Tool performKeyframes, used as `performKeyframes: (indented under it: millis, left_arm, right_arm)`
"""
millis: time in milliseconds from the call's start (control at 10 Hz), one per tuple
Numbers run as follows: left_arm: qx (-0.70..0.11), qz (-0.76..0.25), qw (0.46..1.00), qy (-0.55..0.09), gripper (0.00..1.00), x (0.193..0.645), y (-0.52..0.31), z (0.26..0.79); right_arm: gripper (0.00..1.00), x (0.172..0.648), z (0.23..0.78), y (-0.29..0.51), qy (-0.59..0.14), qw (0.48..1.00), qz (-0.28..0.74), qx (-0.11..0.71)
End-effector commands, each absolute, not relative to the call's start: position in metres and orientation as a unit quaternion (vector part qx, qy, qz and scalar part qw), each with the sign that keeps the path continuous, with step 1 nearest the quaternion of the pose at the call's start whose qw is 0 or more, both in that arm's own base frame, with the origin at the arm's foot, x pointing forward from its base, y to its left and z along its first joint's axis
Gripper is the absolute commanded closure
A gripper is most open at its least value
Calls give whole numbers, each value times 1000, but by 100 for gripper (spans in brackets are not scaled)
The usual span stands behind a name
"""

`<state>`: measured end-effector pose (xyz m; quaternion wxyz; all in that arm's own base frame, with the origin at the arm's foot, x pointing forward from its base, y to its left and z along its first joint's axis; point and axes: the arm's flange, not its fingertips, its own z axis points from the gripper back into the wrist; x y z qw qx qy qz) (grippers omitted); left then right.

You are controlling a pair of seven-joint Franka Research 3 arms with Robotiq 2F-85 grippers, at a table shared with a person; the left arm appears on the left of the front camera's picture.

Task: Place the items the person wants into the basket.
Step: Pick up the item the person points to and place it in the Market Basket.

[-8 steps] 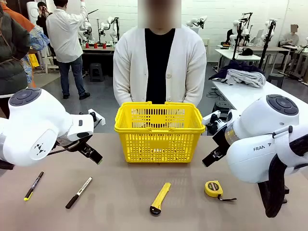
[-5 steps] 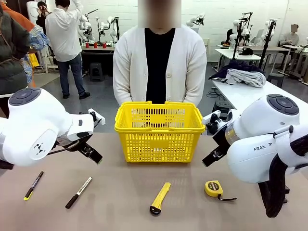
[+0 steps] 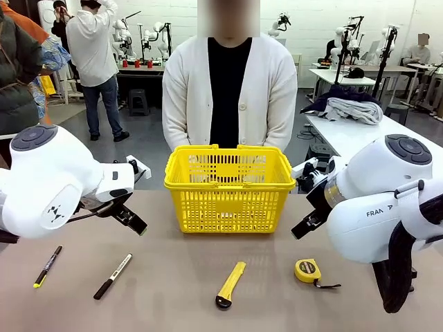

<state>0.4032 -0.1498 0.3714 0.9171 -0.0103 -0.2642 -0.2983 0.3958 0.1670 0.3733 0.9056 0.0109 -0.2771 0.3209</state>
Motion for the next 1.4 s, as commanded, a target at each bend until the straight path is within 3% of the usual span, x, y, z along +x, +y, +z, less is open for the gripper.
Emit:
performKeyframes:
  millis: [0,800,1000,1300]
  left_arm:
    - [-10,-298,917,-264,0,403,-150,371]
    - [-10,-298,917,-264,0,403,-150,371]
    - [-12,-319,913,-255,0,370,-158,435]
    - [-14,-330,908,-258,0,358,-154,539]
  right_arm:
    - [0,396,373,167,-277,906,321,11]
    - [0,396,373,167,-277,906,321,11]
    - [0,364,431,169,-257,913,317,-3]
    - [0,329,522,165,-252,921,296,-30]
